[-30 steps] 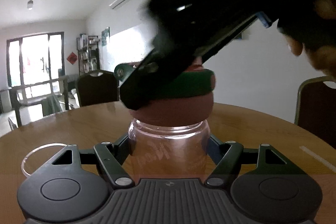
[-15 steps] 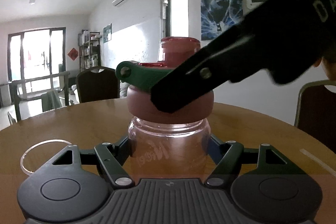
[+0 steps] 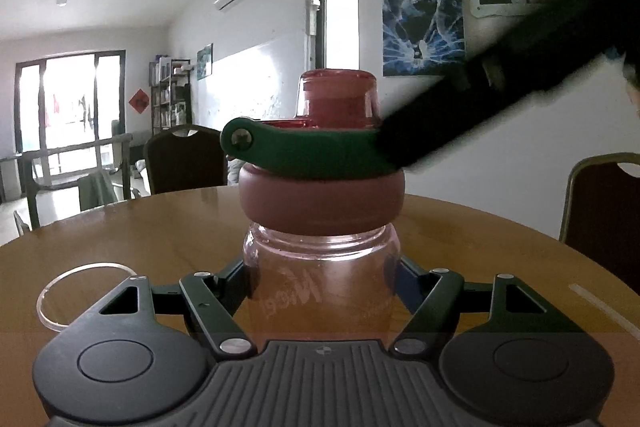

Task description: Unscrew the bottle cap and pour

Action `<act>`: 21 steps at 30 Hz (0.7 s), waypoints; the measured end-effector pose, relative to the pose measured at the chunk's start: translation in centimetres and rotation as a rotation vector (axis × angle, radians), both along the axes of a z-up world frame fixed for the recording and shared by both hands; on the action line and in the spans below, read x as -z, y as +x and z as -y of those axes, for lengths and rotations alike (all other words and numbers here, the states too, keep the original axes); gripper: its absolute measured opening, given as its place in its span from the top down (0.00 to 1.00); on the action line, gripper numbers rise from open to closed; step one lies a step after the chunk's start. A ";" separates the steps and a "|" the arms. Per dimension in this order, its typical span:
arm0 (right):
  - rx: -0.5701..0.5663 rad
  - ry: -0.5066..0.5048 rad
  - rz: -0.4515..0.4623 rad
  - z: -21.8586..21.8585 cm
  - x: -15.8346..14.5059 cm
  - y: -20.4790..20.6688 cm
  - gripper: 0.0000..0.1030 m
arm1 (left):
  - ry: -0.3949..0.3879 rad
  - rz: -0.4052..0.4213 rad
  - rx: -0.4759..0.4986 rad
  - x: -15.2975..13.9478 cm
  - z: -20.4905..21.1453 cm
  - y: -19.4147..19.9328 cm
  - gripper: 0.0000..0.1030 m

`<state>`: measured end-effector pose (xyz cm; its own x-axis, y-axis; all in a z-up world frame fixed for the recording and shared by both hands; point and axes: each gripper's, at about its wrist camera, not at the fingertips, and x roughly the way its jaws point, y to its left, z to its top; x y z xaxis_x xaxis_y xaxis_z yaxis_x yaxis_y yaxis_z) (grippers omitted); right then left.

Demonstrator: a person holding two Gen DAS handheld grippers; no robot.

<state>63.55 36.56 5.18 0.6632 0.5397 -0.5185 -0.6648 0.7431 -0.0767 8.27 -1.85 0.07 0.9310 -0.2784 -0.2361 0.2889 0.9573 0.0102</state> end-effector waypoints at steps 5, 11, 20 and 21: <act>0.044 -0.012 0.023 -1.9 0.6 0.2 0.11 | -0.003 -0.003 -0.004 0.0 0.0 0.0 0.31; 0.025 -0.015 0.012 -1.7 1.2 0.8 0.17 | -0.004 -0.004 -0.009 0.0 0.0 0.0 0.30; -0.015 -0.025 -0.006 -1.3 2.1 1.8 0.30 | -0.002 -0.007 -0.010 -0.3 -0.1 0.1 0.31; -0.019 -0.026 -0.008 -1.3 2.2 1.9 0.30 | 0.002 -0.007 -0.008 -0.3 0.0 0.1 0.31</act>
<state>65.48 37.83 2.94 0.6483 0.5387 -0.5381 -0.6798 0.7279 -0.0903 8.34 -1.81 0.36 0.9315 -0.2710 -0.2427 0.2817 0.9595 0.0099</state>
